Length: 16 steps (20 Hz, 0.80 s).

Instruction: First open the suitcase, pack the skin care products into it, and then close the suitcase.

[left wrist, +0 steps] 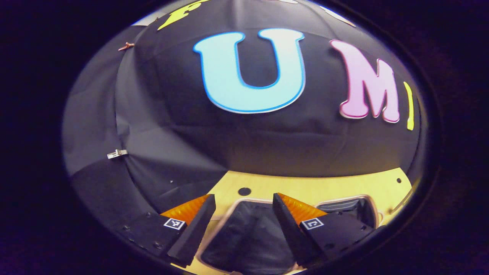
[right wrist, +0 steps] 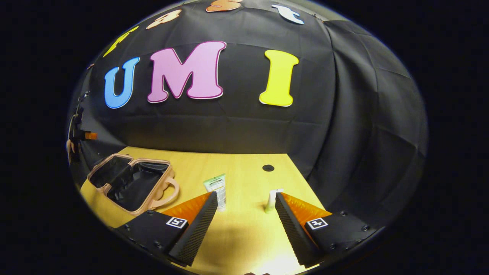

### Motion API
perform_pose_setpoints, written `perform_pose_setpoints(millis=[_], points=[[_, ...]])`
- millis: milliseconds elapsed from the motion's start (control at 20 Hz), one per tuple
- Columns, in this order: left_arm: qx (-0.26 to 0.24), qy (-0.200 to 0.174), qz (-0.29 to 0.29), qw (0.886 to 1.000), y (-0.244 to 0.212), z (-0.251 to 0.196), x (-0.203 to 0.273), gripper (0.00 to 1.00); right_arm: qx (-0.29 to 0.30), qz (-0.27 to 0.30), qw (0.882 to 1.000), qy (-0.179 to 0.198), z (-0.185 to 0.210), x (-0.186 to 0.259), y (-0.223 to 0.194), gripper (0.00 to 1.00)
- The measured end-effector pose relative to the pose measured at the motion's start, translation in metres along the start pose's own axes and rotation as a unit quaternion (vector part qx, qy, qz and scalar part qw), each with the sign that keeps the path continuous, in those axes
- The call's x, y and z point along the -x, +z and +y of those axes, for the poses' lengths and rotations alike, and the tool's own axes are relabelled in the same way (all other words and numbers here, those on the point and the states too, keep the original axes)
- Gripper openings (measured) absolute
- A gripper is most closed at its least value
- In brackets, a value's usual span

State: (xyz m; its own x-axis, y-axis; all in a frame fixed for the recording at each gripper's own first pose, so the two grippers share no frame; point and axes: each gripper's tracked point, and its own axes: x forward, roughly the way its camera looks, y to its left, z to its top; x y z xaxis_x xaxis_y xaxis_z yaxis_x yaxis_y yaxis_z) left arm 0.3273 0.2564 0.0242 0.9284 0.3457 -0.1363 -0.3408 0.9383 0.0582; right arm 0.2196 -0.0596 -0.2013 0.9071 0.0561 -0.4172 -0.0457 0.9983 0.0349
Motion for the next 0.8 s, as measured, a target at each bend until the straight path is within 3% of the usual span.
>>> perform_pose_setpoints(millis=[150, 350, 600, 750, 800], points=[[0.025, -0.07, -0.026, 0.997, 0.015, -0.098, 0.054, 0.95, -0.013, 0.001, 1.0, -0.011, -0.015, 0.0, 0.002, 0.96], [0.045, -0.145, -0.031, 0.988, 0.001, -0.223, 0.108, 0.95, -0.036, 0.013, 0.999, -0.018, -0.03, -0.01, -0.01, 0.97], [0.043, -0.242, -0.006, 0.969, -0.063, -0.347, 0.138, 0.95, -0.065, 0.055, 0.996, -0.026, -0.057, -0.033, -0.041, 0.96], [0.005, -0.294, 0.032, 0.955, -0.116, -0.403, 0.148, 0.96, -0.07, 0.07, 0.995, -0.024, -0.068, -0.052, -0.057, 0.98], [-0.013, -0.304, 0.043, 0.952, -0.131, -0.418, 0.147, 0.92, -0.07, 0.073, 0.995, -0.022, -0.07, -0.057, -0.062, 0.99]])
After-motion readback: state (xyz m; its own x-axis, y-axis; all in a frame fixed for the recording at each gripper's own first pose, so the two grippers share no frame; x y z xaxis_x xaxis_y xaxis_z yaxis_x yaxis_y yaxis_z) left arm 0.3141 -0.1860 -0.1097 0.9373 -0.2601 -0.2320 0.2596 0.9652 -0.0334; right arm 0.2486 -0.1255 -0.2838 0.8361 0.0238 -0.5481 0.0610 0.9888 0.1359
